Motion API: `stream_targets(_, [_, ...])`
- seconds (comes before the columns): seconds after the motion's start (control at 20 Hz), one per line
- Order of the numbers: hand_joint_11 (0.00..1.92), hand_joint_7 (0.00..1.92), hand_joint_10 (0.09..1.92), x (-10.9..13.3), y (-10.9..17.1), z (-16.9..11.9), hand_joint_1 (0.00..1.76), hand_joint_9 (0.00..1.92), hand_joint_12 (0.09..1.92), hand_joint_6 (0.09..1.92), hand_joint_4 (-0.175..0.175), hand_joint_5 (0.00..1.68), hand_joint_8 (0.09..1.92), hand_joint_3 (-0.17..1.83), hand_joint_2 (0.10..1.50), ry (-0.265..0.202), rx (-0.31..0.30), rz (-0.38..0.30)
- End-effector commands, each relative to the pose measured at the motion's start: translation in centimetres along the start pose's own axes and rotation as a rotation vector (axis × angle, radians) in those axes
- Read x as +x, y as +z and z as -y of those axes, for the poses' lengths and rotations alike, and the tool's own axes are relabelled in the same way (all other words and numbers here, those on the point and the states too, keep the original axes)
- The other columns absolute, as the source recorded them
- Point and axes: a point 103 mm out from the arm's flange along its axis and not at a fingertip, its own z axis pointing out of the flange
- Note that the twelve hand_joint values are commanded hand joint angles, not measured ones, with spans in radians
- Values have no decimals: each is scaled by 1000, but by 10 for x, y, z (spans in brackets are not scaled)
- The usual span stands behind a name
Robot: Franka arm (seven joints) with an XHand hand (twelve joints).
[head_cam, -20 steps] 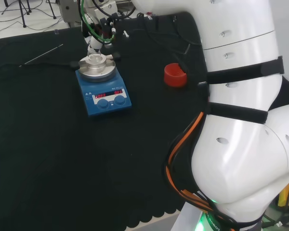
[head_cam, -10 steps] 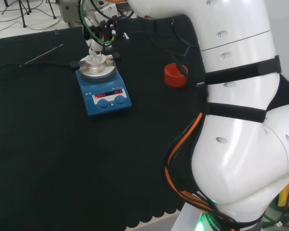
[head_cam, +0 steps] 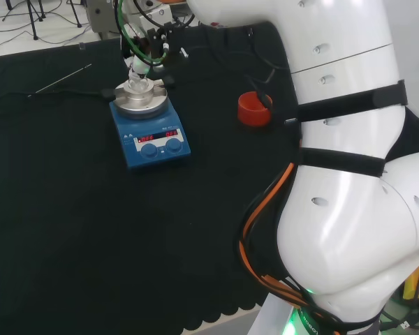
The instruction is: Place the round-bottom flask on the heater.
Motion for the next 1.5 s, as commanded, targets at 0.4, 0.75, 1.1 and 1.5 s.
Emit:
stream_targets(0.4, [103, 306, 623, 0, -4, 9, 863, 458, 1352, 716, 25, 556, 601, 700, 566, -1, 45, 3])
stream_targets(0.75, [55, 284, 649, -7, -16, 31, 831, 432, 1390, 551, 18, 451, 612, 665, 563, 24, 24, 3])
stream_targets(1.1, [29, 273, 660, -18, -36, 65, 810, 422, 1423, 438, 18, 440, 613, 645, 572, 58, -1, -3])
stream_targets(1.5, [27, 267, 662, -25, -43, 105, 801, 415, 1424, 378, 19, 459, 612, 638, 577, 81, -31, -18])
